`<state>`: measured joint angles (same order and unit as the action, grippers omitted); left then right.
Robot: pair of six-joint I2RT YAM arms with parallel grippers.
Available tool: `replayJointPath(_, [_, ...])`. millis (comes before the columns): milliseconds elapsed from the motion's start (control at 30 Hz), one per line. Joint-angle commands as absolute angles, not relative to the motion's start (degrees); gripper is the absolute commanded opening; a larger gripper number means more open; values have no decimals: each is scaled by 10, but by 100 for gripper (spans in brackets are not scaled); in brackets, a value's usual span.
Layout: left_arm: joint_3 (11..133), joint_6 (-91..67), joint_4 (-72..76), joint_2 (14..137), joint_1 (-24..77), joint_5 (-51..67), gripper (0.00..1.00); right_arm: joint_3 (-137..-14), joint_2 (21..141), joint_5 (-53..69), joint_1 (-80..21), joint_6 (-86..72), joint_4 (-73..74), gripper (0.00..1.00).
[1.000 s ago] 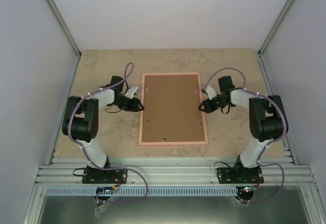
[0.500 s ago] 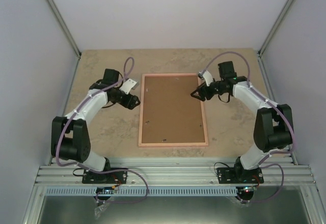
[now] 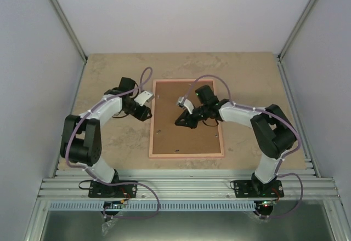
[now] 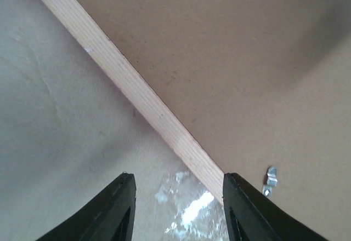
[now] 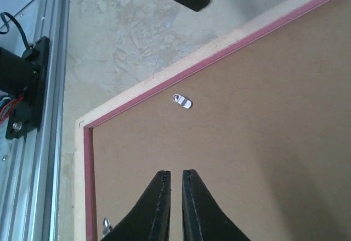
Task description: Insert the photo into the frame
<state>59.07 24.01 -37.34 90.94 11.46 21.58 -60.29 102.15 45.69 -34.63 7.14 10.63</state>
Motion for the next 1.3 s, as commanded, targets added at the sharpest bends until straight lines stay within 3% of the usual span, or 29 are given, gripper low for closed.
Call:
replayJointPath(0, [602,152,-313,948,115,262,45,-583,1037,411,-386,43,5,7])
replayJointPath(200, [589,101,-279,980,108,273,36,-578,1061,322,-452,93,-43,6])
replayJointPath(467, [581,81,-268,1002,86,304,31,-610,1132,291,-496,100,-29,2])
replayJointPath(1267, [538,112,-261,1035,105,332,16,-726,1235,247,-501,110,51,1])
